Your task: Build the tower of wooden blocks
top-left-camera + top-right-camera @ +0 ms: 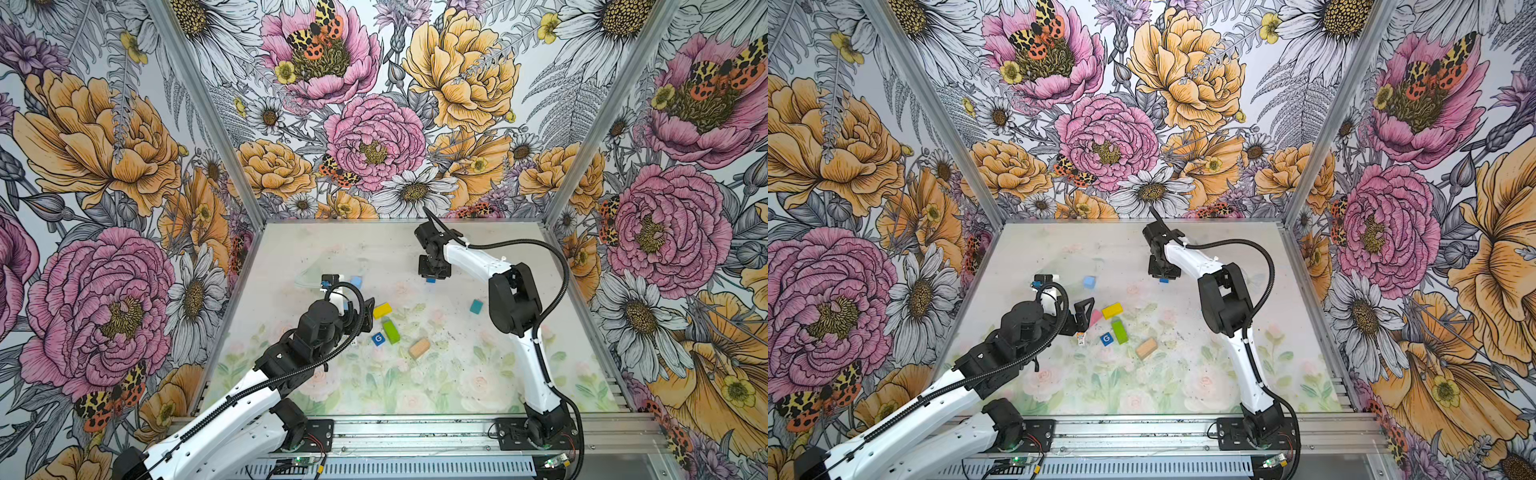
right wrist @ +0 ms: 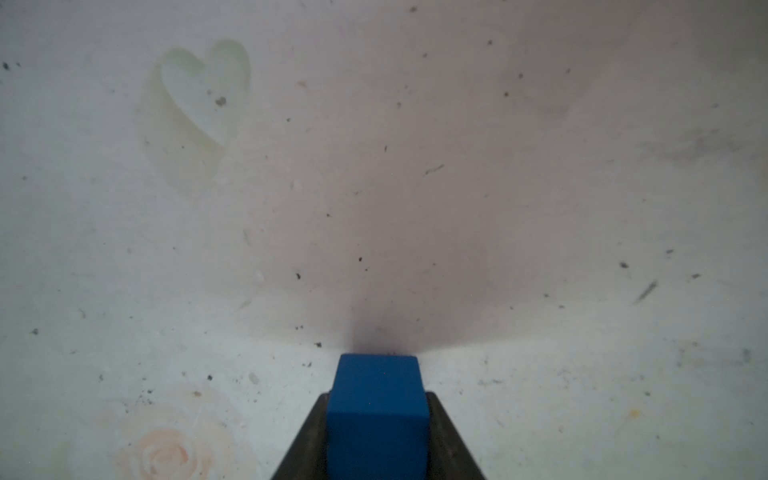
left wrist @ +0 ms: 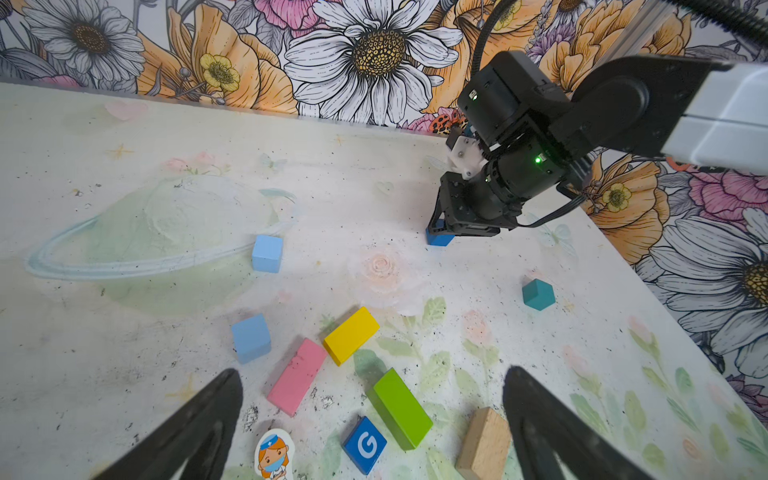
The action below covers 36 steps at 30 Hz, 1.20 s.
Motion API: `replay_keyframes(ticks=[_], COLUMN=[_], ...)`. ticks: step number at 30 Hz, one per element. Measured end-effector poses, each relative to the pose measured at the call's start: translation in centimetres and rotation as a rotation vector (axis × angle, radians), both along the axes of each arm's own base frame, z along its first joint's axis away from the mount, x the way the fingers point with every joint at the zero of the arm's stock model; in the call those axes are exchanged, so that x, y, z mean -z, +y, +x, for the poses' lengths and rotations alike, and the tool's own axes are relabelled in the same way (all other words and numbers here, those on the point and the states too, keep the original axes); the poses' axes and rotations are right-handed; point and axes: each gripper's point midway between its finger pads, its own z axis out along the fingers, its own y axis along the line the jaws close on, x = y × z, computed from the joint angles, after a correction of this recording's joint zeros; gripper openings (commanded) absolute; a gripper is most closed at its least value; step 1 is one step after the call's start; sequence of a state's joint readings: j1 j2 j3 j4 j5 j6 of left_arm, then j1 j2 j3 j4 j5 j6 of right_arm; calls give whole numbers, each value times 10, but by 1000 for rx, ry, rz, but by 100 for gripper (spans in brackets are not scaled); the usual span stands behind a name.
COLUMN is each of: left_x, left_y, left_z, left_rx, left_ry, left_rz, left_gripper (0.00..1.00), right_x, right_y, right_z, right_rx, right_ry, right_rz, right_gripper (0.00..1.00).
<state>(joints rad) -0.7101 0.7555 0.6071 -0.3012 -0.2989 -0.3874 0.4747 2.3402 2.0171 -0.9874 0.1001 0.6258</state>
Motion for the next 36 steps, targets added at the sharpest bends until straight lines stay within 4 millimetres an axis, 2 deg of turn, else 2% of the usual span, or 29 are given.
replay_keyframes(ticks=[4,9,12,15,18,21,24,29,32,36], left_x=[5,9,9,9,8,5,3,2,3,5], left_y=[-1,-2,-2,-2,-3,-4,-9,-25,-36,-43], left_z=[1,2,1,1,0,-2,-6,-17,-24,-29], left_rx=[0,1,2,5,8,14,30,81,114,132], left_ry=[13,24,25,28,30,29,29,41,50,57], left_rz=[12,21,21,21,9,-14,-34,-64,-72,-74], left_gripper=[99,99,99,99,99,99,99,99,99,99], right_x=[-6,-9,-23,-55,-89,-102,-83,-26,-11,-12], right_y=[2,-1,-7,-19,-38,-60,-81,-114,-126,-131], right_z=[3,0,-7,-25,-52,-84,-116,-164,-173,-164], right_rx=[-24,-36,-36,-29,-20,-1,25,84,122,160], right_ry=[-11,-5,-20,-54,-97,-111,-67,79,109,74], right_rz=[-1,-13,-19,-22,-24,-38,-60,-100,-95,-56], right_gripper=[60,62,62,62,62,62,62,62,62,62])
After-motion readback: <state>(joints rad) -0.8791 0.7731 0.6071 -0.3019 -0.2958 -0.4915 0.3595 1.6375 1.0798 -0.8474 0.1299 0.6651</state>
